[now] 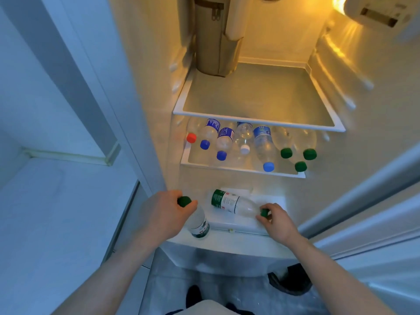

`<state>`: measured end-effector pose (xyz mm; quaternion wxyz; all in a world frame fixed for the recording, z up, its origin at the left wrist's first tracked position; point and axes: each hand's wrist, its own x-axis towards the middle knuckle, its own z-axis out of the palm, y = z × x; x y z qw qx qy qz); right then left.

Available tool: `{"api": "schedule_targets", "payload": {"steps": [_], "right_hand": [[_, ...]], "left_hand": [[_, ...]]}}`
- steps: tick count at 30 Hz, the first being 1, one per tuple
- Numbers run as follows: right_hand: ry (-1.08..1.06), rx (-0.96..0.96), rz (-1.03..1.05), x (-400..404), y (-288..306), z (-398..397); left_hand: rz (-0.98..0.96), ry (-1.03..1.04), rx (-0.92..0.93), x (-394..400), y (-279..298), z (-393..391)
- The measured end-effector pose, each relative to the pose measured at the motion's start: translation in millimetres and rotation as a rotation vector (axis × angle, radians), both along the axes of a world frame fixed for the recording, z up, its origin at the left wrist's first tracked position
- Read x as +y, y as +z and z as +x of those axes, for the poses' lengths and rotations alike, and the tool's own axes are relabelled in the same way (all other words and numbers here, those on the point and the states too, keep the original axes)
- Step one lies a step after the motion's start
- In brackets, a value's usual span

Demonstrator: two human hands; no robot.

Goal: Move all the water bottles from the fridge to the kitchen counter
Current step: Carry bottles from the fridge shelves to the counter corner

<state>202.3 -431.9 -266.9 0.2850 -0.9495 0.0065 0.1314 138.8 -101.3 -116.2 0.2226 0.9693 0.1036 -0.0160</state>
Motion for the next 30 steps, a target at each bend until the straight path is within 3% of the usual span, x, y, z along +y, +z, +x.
{"api": "schedule_targets", "payload": {"steps": [7, 11, 19, 24, 30], "right_hand": [[-0.004, -0.251, 0.21, 57.9, 76.5, -4.7], [0.1, -0.34, 0.213, 85.5, 102.5, -6.5], [0.152, -0.269, 0.34, 91.0, 115.0, -26.7], [0.329, -0.185, 0.479, 100.0, 121.9, -49.9], [0.481, -0.119, 0.619, 116.0, 122.1, -75.7]], "left_hand": [[-0.011, 0.037, -0.01, 10.6, -8.4, -7.6], [-0.038, 0.057, 0.032, 9.7, -11.7, -16.1], [-0.078, 0.234, 0.092, -2.0, -5.2, -57.9], [-0.097, 0.375, 0.105, -24.2, 7.2, -98.9], [0.16, 0.541, 0.172, -39.2, 11.3, -159.5]]}}
